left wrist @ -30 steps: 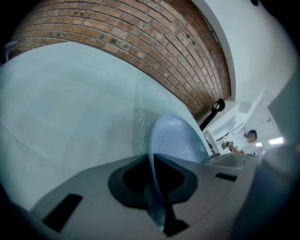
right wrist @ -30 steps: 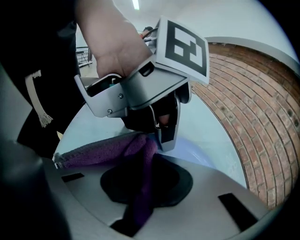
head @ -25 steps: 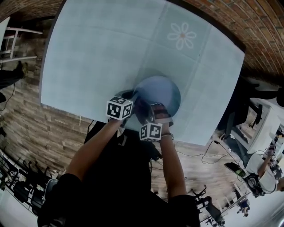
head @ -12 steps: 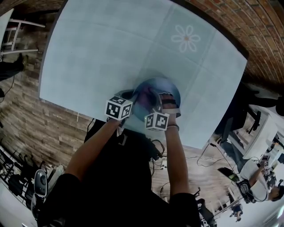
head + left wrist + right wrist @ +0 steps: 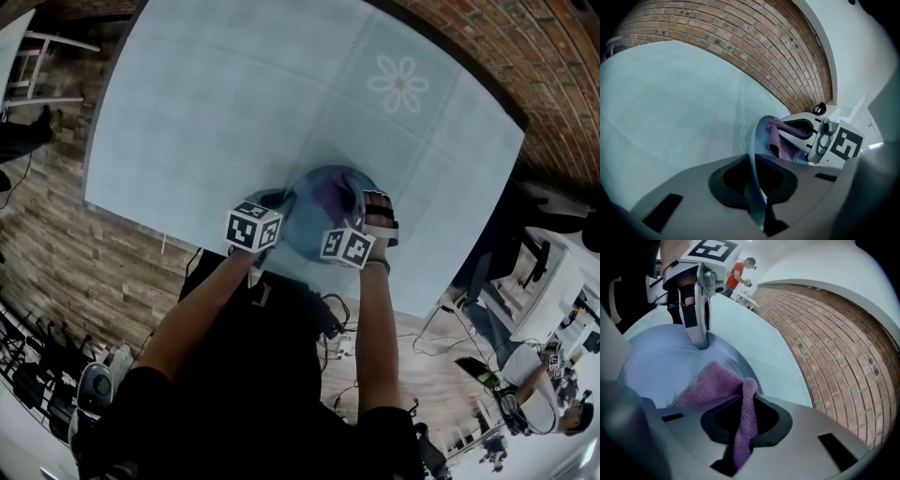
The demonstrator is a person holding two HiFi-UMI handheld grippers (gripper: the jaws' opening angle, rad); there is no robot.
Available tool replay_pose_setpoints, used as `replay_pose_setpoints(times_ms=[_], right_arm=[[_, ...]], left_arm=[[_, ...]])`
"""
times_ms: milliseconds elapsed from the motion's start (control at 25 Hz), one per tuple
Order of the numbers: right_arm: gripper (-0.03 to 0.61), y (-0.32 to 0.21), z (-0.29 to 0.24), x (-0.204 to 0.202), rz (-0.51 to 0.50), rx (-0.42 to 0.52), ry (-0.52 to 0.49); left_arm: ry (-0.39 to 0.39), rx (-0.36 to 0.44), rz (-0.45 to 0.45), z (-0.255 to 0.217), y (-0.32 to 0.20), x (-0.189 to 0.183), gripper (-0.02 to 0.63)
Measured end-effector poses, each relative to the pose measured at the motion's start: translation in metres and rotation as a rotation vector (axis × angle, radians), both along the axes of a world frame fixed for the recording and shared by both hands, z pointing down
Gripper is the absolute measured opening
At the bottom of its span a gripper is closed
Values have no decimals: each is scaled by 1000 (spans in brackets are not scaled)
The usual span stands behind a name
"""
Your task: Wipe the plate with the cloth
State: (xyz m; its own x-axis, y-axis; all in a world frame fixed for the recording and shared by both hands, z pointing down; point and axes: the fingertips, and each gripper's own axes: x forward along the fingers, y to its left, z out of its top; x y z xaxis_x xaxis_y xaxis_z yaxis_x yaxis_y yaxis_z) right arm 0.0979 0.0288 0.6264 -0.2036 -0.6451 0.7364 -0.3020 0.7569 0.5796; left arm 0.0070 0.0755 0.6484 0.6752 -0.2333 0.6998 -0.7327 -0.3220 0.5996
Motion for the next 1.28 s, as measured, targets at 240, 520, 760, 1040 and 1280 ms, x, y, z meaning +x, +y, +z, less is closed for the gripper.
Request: replay_pose_setpoints(times_ms=[240, 520, 760, 1040, 1280], right_arm=[[58, 8, 0, 28, 134, -16, -43], [57, 23, 0, 12, 122, -12, -31], [55, 60, 13, -21, 64, -57, -70], [55, 107, 9, -66, 26, -156, -167], [57, 137, 10, -87, -15, -268, -202]], left_arm=[[6, -6, -9, 1, 0, -1, 51], [6, -8, -17, 0, 0, -1, 51], [6, -12, -24, 1, 0, 0, 51], [11, -16, -27, 2, 0, -1, 51], [8, -11, -26, 2, 0, 0, 51]])
